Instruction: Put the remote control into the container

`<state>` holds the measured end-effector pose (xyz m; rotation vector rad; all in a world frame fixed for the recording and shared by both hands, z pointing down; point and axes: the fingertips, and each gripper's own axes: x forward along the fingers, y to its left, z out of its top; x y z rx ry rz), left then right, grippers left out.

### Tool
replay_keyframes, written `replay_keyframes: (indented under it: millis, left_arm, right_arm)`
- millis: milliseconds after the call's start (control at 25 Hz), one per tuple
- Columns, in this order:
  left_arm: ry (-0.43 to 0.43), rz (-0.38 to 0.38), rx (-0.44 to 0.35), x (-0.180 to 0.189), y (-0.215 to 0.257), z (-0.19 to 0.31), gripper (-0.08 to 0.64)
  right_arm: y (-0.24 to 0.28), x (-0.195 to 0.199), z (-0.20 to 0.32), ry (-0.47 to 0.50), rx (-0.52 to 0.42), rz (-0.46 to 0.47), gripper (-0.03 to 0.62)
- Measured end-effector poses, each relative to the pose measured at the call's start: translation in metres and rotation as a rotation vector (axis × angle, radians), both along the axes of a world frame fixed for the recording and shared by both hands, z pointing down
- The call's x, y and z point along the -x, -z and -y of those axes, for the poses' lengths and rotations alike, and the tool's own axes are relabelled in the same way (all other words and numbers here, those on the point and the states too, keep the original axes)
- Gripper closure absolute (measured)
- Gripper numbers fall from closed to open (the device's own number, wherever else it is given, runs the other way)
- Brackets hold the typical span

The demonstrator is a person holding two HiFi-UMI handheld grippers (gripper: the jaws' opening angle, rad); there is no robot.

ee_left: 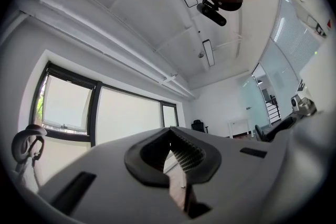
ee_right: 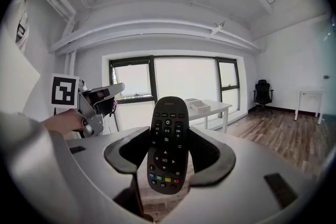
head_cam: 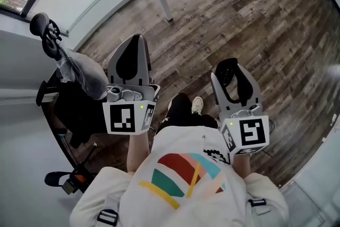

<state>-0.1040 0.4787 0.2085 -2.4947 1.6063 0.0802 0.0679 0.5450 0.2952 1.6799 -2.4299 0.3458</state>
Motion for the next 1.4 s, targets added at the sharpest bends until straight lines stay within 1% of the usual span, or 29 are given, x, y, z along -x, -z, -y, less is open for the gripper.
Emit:
replay_keyframes:
  millis: [160, 280, 440, 560, 680, 800, 920, 1040, 1120, 1280, 1400]
  left_arm:
    - [0.034, -0.010, 0.021, 0.022, -0.010, 0.039, 0.554]
    - [0.044, -0.008, 0.014, 0.029, -0.006, 0.068, 0.554]
    - [0.031, -0.004, -0.023, 0.030, 0.012, 0.111, 0.554]
    - [0.023, -0.024, -0.052, 0.032, 0.027, 0.143, 0.554]
    - [0.007, -0.030, -0.062, 0.032, 0.034, 0.166, 0.554]
    - [-0.022, -0.031, -0.075, 0.031, 0.040, 0.189, 0.554]
    - [-0.052, -0.011, -0.088, 0.031, 0.043, 0.209, 0.554]
    - [-0.083, 0.024, -0.085, 0.036, 0.042, 0.217, 0.554]
    - [-0.089, 0.040, -0.071, 0.044, 0.033, 0.226, 0.554]
    - [-0.078, -0.003, -0.010, 0.048, 0.015, 0.255, 0.554]
    - [-0.061, 0.009, 0.011, 0.046, 0.001, 0.275, 0.554]
  right_arm:
    - [-0.010, 0.016, 0.036, 0.022, 0.011, -0.047, 0.354]
    - [-0.009, 0.022, 0.065, 0.022, 0.004, -0.040, 0.354]
    - [0.007, 0.020, 0.106, 0.004, -0.026, -0.039, 0.354]
    - [0.024, 0.016, 0.138, -0.019, -0.069, -0.048, 0.354]
    - [0.033, 0.014, 0.162, -0.033, -0.088, -0.043, 0.354]
    - [0.035, 0.015, 0.180, -0.052, -0.085, -0.015, 0.354]
    - [0.020, 0.017, 0.197, -0.081, -0.043, -0.001, 0.354]
    - [0.002, 0.023, 0.214, -0.107, 0.008, -0.007, 0.354]
    - [-0.001, 0.027, 0.224, -0.124, 0.010, 0.004, 0.354]
    - [-0.004, 0.026, 0.251, -0.134, 0.020, 0.037, 0.355]
    - [-0.011, 0.019, 0.272, -0.122, 0.033, 0.012, 0.354]
